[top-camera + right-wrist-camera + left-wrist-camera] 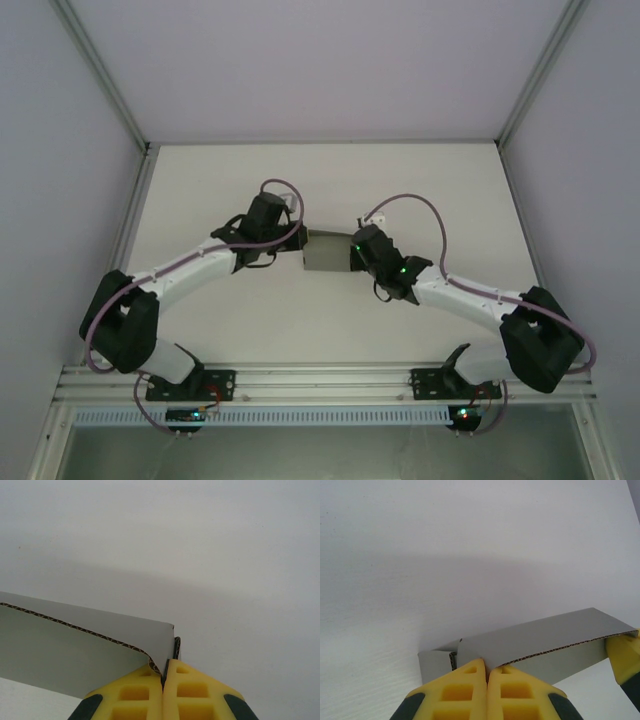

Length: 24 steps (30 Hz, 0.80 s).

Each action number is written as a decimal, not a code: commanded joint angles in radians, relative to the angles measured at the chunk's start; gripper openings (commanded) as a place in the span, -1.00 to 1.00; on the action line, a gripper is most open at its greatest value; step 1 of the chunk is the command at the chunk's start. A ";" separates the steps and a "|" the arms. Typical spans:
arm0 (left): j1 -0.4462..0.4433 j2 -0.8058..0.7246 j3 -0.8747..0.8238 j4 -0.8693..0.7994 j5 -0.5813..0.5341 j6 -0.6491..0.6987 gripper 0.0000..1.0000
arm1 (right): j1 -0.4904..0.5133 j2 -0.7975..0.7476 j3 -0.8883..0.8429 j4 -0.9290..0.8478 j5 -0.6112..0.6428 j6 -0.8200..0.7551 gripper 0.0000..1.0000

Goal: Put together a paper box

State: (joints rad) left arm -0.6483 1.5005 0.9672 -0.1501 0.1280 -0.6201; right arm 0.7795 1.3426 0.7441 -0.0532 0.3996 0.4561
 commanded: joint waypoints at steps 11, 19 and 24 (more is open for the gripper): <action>-0.015 0.089 0.228 -0.406 -0.125 0.188 -0.38 | 0.019 0.046 0.014 -0.251 -0.128 -0.018 -1.00; -0.027 0.069 0.235 -0.424 -0.096 0.200 -0.36 | 0.017 0.071 0.034 -0.266 -0.136 -0.014 -1.00; -0.047 0.057 0.254 -0.424 -0.097 0.198 -0.36 | 0.018 0.088 0.049 -0.273 -0.139 -0.017 -1.00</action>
State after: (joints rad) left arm -0.6838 1.5860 1.1870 -0.5365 0.0357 -0.4339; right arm 0.7853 1.3758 0.8204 -0.1513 0.3504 0.4511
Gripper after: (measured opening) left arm 0.319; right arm 0.053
